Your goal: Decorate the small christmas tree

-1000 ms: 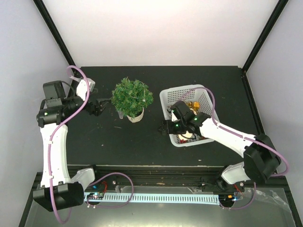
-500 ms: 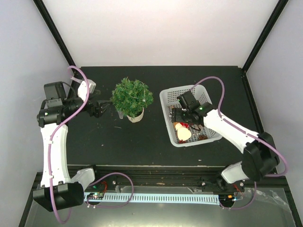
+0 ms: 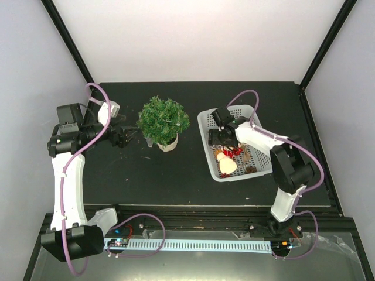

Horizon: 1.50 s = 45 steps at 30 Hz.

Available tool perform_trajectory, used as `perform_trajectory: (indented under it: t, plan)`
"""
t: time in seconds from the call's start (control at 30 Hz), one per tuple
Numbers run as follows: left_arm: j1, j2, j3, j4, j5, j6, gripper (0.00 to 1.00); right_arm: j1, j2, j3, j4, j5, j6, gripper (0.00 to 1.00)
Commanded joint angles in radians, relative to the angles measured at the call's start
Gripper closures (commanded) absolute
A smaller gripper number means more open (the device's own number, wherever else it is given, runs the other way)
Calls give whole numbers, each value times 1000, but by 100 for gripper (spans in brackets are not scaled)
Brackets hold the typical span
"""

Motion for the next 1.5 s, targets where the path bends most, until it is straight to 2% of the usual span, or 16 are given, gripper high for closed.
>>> perform_trajectory:
  t: [0.0, 0.47, 0.87, 1.27, 1.33, 1.47]
  plan:
    - [5, -8, 2, -12, 25, -15, 1, -5, 72, 62, 22, 15, -46, 18]
    - [5, -16, -11, -50, 31, 25, 1, -5, 212, 100, 0, 49, -94, 19]
    - [5, -42, -4, -81, 17, 52, 1, -71, 195, 52, 26, 56, -86, 33]
    - [5, -47, 4, -89, 11, 54, 1, -90, 133, 22, 56, 23, -83, 57]
    - [5, -49, 2, -94, 9, 56, 1, -90, 125, 23, 63, 16, -87, 65]
    - [5, -50, -4, -97, 8, 56, 1, -103, 138, 25, 76, -17, -83, 87]
